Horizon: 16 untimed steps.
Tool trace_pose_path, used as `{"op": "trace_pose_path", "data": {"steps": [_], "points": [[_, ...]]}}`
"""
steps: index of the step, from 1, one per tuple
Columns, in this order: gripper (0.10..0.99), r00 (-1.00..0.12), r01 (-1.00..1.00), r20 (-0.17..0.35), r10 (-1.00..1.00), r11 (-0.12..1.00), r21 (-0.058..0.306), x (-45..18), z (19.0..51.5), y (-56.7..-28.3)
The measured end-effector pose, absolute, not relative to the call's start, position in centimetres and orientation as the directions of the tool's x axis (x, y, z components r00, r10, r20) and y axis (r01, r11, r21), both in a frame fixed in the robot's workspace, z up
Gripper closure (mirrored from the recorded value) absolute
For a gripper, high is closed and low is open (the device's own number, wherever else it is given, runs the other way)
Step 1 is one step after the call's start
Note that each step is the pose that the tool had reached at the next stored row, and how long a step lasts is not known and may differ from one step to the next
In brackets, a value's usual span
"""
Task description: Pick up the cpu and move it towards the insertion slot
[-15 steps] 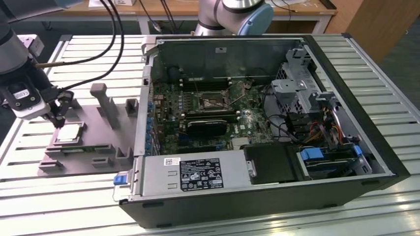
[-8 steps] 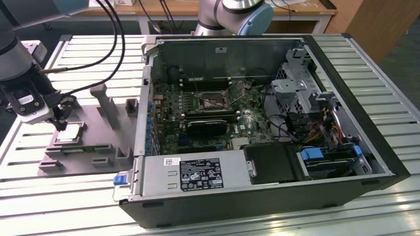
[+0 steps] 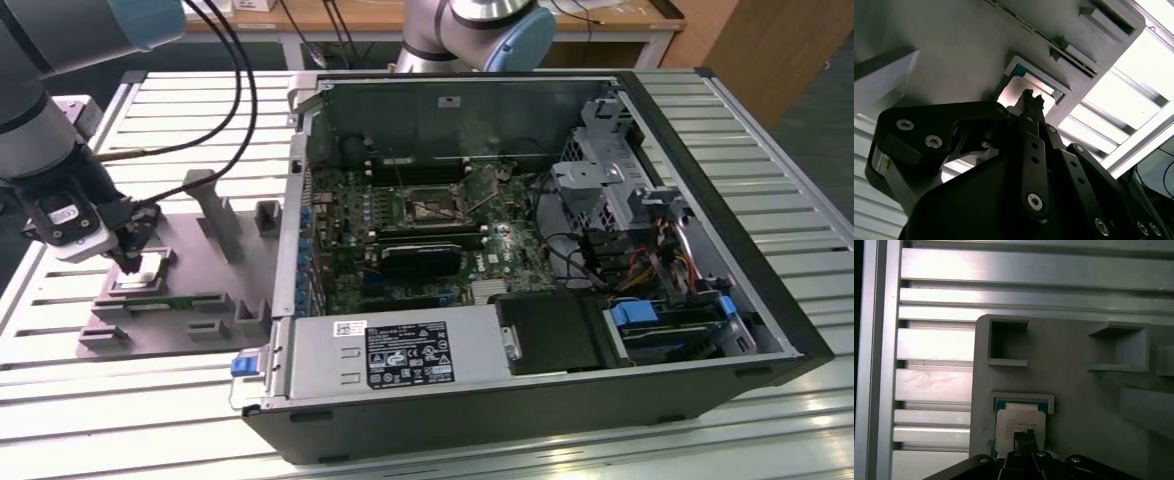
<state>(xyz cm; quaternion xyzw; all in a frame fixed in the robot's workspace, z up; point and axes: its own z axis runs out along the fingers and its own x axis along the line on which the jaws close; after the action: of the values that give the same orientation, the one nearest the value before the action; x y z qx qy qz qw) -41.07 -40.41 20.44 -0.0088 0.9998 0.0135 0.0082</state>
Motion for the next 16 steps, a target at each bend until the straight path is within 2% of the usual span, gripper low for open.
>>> {"op": "trace_pose_path", "data": {"steps": [9,10,11,15,16], "points": [[0.973,-1.0,-0.018,-0.016,-0.017,0.999,0.027,-41.07,20.12,-40.41],[0.918,-1.0,-0.018,-0.017,-0.017,0.999,0.027,-41.07,20.12,-40.41],[0.918,-1.0,-0.018,-0.017,-0.017,0.999,0.027,-41.07,20.12,-40.41],[0.678,-1.0,-0.018,-0.016,-0.017,0.999,0.027,-41.07,20.11,-40.41],[0.678,-1.0,-0.018,-0.017,-0.017,0.999,0.027,-41.07,20.11,-40.41]]}}
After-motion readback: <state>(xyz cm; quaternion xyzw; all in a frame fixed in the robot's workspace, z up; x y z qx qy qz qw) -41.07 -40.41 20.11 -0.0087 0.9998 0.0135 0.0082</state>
